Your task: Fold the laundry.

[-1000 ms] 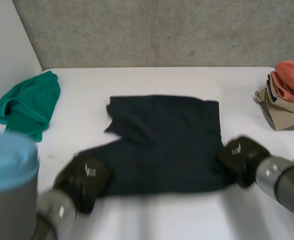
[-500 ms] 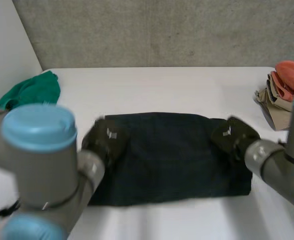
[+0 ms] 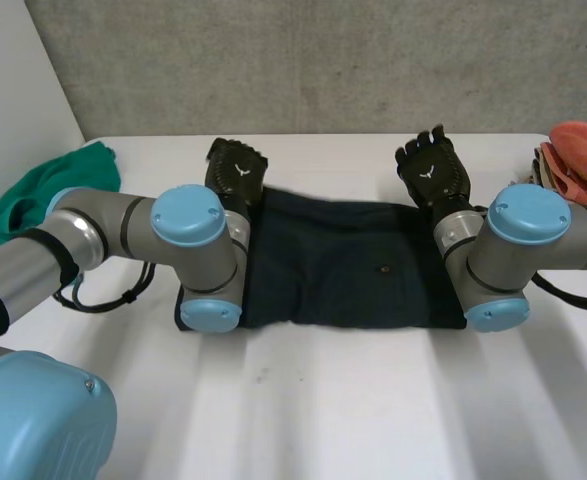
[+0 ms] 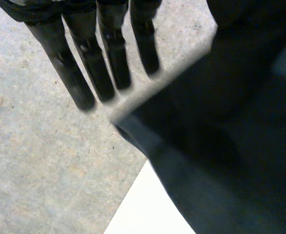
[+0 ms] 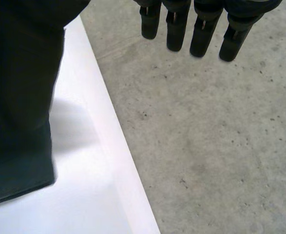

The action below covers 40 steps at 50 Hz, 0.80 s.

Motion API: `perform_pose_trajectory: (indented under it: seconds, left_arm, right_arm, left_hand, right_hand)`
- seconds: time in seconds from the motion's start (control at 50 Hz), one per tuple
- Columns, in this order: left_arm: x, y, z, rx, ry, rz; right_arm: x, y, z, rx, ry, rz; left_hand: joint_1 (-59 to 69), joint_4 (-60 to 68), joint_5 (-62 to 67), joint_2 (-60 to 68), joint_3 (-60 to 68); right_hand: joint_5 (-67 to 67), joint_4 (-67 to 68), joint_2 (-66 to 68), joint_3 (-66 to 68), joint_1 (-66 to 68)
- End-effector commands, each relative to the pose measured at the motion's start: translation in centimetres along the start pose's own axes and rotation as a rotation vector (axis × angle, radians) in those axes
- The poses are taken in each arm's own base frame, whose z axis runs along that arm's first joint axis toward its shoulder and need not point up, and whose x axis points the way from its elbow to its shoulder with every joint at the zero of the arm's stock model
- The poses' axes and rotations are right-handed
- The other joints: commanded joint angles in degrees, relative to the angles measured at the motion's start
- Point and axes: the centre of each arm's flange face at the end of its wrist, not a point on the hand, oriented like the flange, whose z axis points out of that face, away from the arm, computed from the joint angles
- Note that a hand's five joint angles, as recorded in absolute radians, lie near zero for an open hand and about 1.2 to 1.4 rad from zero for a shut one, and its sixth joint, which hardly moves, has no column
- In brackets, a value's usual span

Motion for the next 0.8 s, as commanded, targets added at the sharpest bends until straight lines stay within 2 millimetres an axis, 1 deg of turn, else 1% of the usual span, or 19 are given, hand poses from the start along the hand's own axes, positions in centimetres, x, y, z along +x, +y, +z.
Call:
perform_pose_trajectory:
  seconds: [0.02, 0.06, 0.08, 0.14, 0.18, 0.24, 0.32, 0.38, 0.46, 0.52, 0.56, 0.58, 0.6, 0.64, 0.68, 0.7, 0.74, 0.76, 0.8]
  left_arm:
    - [0.0, -2.9, -2.0, 0.036, 0.037, -0.015]
    - [-0.3, -3.7, -2.6, 0.042, 0.044, -0.019]
    - [-0.4, -3.8, -2.9, 0.04, 0.048, -0.02]
    - [-0.8, -3.8, -4.2, 0.019, 0.069, -0.015]
    - [-1.4, -3.9, -5.1, 0.005, 0.08, -0.012]
    - [-2.2, -3.9, -6.5, -0.015, 0.093, -0.011]
    - [-2.5, -3.8, -8.2, -0.038, 0.116, -0.045]
    - [-2.5, -3.6, -8.9, -0.051, 0.13, -0.077]
    - [-2.4, -3.3, -9.6, -0.067, 0.142, -0.117]
    - [-2.3, -3.2, -9.8, -0.074, 0.148, -0.122]
    - [-2.3, -3.1, -9.8, -0.077, 0.149, -0.123]
    - [-2.2, -3.1, -9.8, -0.076, 0.15, -0.123]
    - [-2.3, -3.1, -9.8, -0.077, 0.149, -0.123]
    - [-2.4, -3.2, -9.8, -0.074, 0.146, -0.124]
    - [-2.7, -3.4, -9.8, -0.071, 0.142, -0.125]
    - [-3.0, -3.7, -9.9, -0.066, 0.138, -0.127]
    - [-3.4, -3.9, -10.0, -0.063, 0.133, -0.13]
    - [-3.5, -4.0, -10.1, -0.063, 0.131, -0.13]
    - [-4.1, -4.4, -10.3, -0.053, 0.122, -0.133]
  right_arm:
    - [2.1, -1.2, -2.2, -0.072, -0.035, 0.141]
    - [2.7, -1.5, -3.1, -0.117, -0.068, 0.206]
    - [3.5, -1.6, -4.3, -0.179, -0.102, 0.279]
    - [4.7, -2.2, -6.0, -0.26, -0.139, 0.394]
    - [4.9, -2.1, -7.5, -0.34, -0.187, 0.484]
    - [4.3, -1.1, -9.1, -0.42, -0.264, 0.565]
    - [3.2, -0.3, -10.4, -0.441, -0.34, 0.592]
    - [2.7, -0.1, -10.8, -0.441, -0.36, 0.601]
    - [1.9, 0.8, -10.9, -0.45, -0.362, 0.601]
    - [1.2, 1.5, -10.8, -0.462, -0.364, 0.599]
    - [1.1, 2.0, -10.5, -0.46, -0.347, 0.588]
    - [1.2, 2.1, -10.4, -0.457, -0.337, 0.581]
    - [1.4, 2.2, -10.2, -0.454, -0.321, 0.568]
    - [2.3, 2.9, -9.9, -0.459, -0.259, 0.514]
    - [3.3, 3.1, -9.9, -0.459, -0.208, 0.451]
    - [5.0, 2.9, -9.9, -0.448, -0.156, 0.374]
    - [6.7, 2.9, -10.1, -0.451, -0.112, 0.286]
    - [8.0, 3.0, -10.3, -0.458, -0.089, 0.189]
    - [8.5, 3.2, -10.4, -0.459, -0.093, 0.098]
  left_hand:
    - [-9.5, -18.4, -17.9, -18.4, -18.8]
    - [-9.5, -18.4, -17.9, -18.4, -18.8]
    - [-9.5, -18.4, -17.9, -18.4, -18.8]
    - [-9.5, -18.4, -17.9, -18.4, -18.8]
    - [-9.5, -18.4, -17.9, -18.4, -18.8]
    - [-9.5, -18.4, -17.9, -18.4, -18.8]
    - [-9.5, -18.4, -17.9, -18.4, -18.8]
    - [-9.5, -18.4, -17.9, -18.4, -18.8]
    - [-9.5, -18.4, -17.9, -18.4, -18.8]
    - [-9.5, -18.4, -17.9, -18.4, -18.8]
    - [-9.5, -18.4, -17.9, -18.4, -18.8]
    - [-9.5, -18.4, -17.9, -18.4, -18.8]
    - [-9.5, -18.4, -17.9, -18.4, -18.8]
    - [-9.5, -18.4, -17.9, -18.4, -18.8]
    - [-9.5, -18.4, -17.9, -18.4, -18.8]
    - [-9.5, -18.4, -17.9, -18.4, -18.8]
    - [-9.5, -18.4, -17.9, -18.4, -18.8]
    - [-9.5, -18.4, -17.9, -18.4, -18.8]
    - [-9.5, -18.4, -17.9, -18.4, -18.8]
  right_hand:
    - [-4.6, -5.2, -4.6, -5.5, -4.1]
    - [-4.6, -5.2, -4.6, -5.5, -4.1]
    - [-4.6, -5.2, -4.6, -5.5, -4.1]
    - [-4.6, -5.2, -4.6, -5.5, -4.1]
    - [-4.6, -5.2, -4.6, -5.5, -4.1]
    - [0.5, -0.1, 0.5, -0.4, 1.0]
    - [6.7, 6.2, 6.7, 5.8, 7.2]
    - [8.8, 8.2, 8.8, 7.9, 9.3]
    - [10.3, 9.7, 10.3, 9.4, 10.8]
    - [18.1, 17.6, 18.2, 17.2, 18.7]
    - [62.2, 61.7, 62.2, 61.3, 62.7]
    - [65.3, 64.8, 65.4, 64.5, 65.9]
    - [65.4, 64.8, 65.4, 64.5, 65.9]
    - [65.4, 64.8, 65.4, 64.5, 65.9]
    - [65.4, 64.8, 65.4, 64.5, 65.9]
    - [65.4, 64.8, 65.4, 64.5, 65.9]
    - [65.4, 64.8, 65.4, 64.5, 65.9]
    - [65.4, 64.8, 65.4, 64.5, 65.9]
    - [65.4, 64.8, 65.4, 64.5, 65.9]
